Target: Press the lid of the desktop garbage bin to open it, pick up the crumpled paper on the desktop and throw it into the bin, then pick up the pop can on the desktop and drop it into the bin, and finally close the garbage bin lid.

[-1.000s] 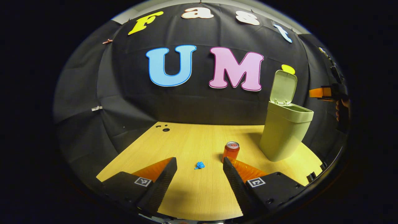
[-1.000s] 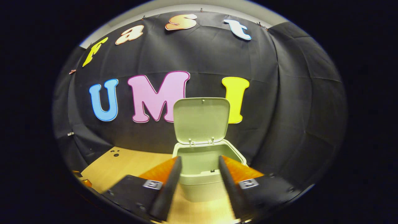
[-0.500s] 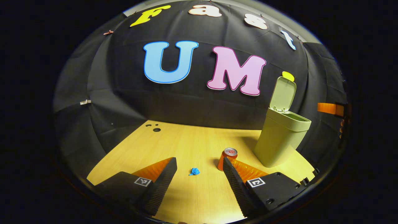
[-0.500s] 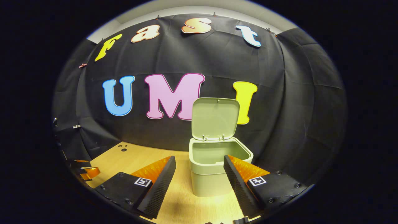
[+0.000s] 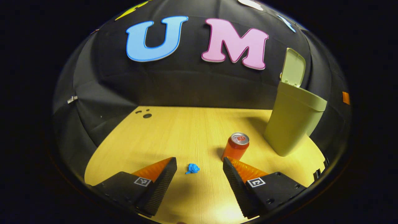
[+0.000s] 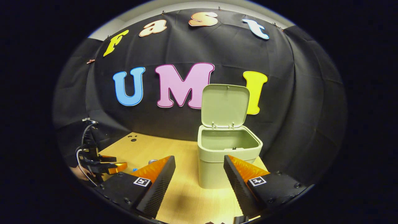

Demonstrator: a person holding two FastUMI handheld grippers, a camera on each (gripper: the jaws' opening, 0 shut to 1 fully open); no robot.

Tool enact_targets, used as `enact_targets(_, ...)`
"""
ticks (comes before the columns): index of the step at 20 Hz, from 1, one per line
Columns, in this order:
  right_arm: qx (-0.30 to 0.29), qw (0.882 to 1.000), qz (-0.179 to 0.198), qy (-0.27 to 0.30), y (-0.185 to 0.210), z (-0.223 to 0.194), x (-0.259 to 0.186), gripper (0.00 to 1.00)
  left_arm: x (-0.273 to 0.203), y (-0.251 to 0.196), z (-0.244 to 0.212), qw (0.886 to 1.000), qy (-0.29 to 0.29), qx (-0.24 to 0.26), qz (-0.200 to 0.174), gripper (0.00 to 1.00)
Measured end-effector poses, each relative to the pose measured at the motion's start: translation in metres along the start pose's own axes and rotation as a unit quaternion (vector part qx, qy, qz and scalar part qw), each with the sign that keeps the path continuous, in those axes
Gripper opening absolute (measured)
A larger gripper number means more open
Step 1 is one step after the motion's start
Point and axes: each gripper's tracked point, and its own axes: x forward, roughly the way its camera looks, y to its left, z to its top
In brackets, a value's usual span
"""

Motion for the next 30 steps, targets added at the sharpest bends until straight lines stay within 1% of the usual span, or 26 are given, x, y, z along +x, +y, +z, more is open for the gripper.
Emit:
enact_targets(3, -0.004, 1.000, -0.001, 0.021, -0.014, -0.015, 0.005, 0.98, 0.035, 0.000, -0.017, 1.000, 0.029, 0.005, 0.011, 0.96)
enact_targets(6, 0.005, 0.998, 0.002, 0.063, -0.023, -0.044, 0.005, 0.98, 0.066, 0.003, -0.035, 0.998, 0.061, -0.020, 0.015, 0.96)
enact_targets(8, 0.011, 0.996, 0.005, 0.084, -0.026, -0.059, 0.005, 0.98, 0.082, 0.010, -0.048, 0.996, 0.079, -0.026, 0.025, 0.95)
enact_targets(11, 0.004, 0.995, 0.009, 0.102, -0.031, -0.071, 0.009, 0.98, 0.096, 0.013, -0.060, 0.994, 0.096, -0.032, 0.034, 0.94)
enact_targets(12, 0.001, 0.994, 0.010, 0.107, -0.032, -0.074, 0.010, 0.98, 0.099, 0.011, -0.065, 0.993, 0.103, -0.042, 0.035, 0.92)
enact_targets(14, 0.003, 0.993, 0.019, 0.117, -0.030, -0.080, 0.015, 0.98, 0.102, 0.010, -0.073, 0.991, 0.112, -0.053, 0.041, 0.89)
enact_targets(16, 0.001, 0.992, 0.028, 0.123, -0.025, -0.081, 0.018, 0.98, 0.106, 0.011, -0.072, 0.992, 0.107, -0.037, 0.054, 0.87)
enact_targets(17, -0.002, 0.992, 0.032, 0.124, -0.023, -0.081, 0.020, 0.98, 0.109, 0.011, -0.075, 0.992, 0.108, -0.030, 0.058, 0.84)
enact_targets(18, -0.006, 0.991, 0.036, 0.126, -0.019, -0.083, 0.022, 0.98, 0.111, 0.013, -0.076, 0.992, 0.110, -0.023, 0.063, 0.79)
enact_targets(19, -0.010, 0.991, 0.040, 0.129, -0.017, -0.084, 0.024, 0.98, 0.112, 0.015, -0.077, 0.991, 0.110, -0.018, 0.068, 0.77)
enact_targets(23, -0.013, 0.990, 0.052, 0.131, -0.009, -0.084, 0.031, 0.98, 0.113, 0.021, -0.075, 0.992, 0.097, -0.023, 0.076, 0.65)
enact_targets(24, -0.012, 0.990, 0.052, 0.131, -0.008, -0.084, 0.031, 0.98, 0.112, 0.023, -0.074, 0.992, 0.093, -0.028, 0.077, 0.57)
enact_targets(25, -0.011, 0.990, 0.052, 0.131, -0.007, -0.084, 0.033, 0.98, 0.112, 0.024, -0.074, 0.992, 0.091, -0.034, 0.076, 0.52)
enact_targets(26, -0.009, 0.990, 0.053, 0.132, -0.007, -0.085, 0.034, 0.98, 0.111, 0.023, -0.073, 0.993, 0.087, -0.043, 0.071, 0.43)
enact_targets(27, -0.009, 0.990, 0.054, 0.133, -0.006, -0.086, 0.036, 0.98, 0.111, 0.025, -0.072, 0.993, 0.086, -0.049, 0.069, 0.40)
enact_targets(29, -0.009, 0.989, 0.056, 0.133, -0.004, -0.087, 0.038, 0.98, 0.105, 0.029, -0.071, 0.992, 0.082, -0.062, 0.073, 0.38)
enact_targets(30, -0.009, 0.989, 0.058, 0.132, -0.004, -0.086, 0.039, 0.98, 0.103, 0.031, -0.069, 0.992, 0.077, -0.069, 0.075, 0.35)
